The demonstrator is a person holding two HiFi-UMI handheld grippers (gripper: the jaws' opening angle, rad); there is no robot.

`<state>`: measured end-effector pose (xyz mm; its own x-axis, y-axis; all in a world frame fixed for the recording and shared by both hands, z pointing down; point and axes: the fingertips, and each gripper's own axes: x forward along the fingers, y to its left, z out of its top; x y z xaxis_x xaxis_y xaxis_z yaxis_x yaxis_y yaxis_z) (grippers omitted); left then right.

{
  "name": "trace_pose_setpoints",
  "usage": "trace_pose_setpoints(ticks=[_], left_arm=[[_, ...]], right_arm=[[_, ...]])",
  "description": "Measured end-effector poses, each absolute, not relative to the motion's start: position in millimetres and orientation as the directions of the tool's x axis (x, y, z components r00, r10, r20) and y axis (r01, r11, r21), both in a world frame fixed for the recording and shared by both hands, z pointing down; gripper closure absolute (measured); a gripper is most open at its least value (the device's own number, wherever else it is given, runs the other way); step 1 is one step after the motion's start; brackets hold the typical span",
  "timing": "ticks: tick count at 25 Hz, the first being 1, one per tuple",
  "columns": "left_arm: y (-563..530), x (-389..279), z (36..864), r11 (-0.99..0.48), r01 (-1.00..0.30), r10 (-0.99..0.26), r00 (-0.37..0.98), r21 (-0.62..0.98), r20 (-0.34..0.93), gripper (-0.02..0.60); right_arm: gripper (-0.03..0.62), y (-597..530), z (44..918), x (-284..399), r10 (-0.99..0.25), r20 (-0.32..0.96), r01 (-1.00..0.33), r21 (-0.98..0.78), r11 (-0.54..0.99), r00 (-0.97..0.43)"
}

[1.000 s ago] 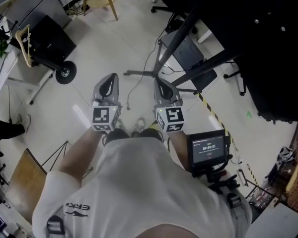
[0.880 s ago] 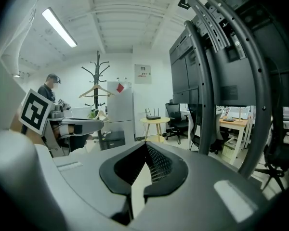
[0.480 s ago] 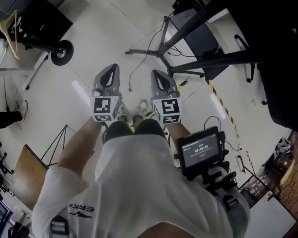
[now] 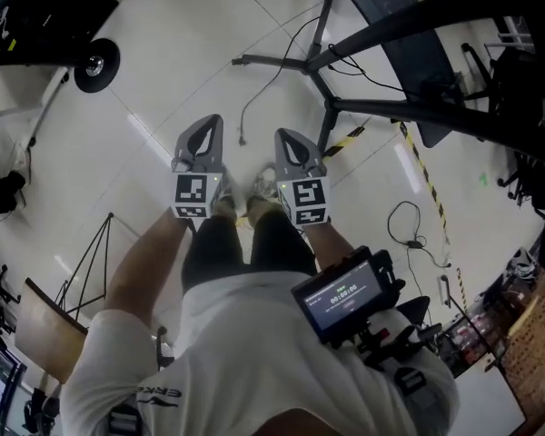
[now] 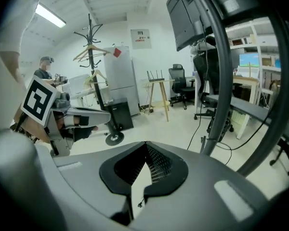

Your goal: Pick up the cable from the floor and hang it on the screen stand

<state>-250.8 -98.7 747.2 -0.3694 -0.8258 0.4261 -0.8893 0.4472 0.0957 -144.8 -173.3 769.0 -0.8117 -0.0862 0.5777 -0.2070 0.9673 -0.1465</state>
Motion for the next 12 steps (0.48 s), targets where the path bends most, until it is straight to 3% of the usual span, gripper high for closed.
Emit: trace_pose_setpoints(ticks=[12], left_arm=[[-84.6,-256.4,974.1,0.413,-0.905,-0.799,-0.304,0.105,0.519,0.58]], right_arm=[[0.583,-170.1,995.0,-138.2,-0.015,0.659,-0.169,-0.17,0.971,-0.752]])
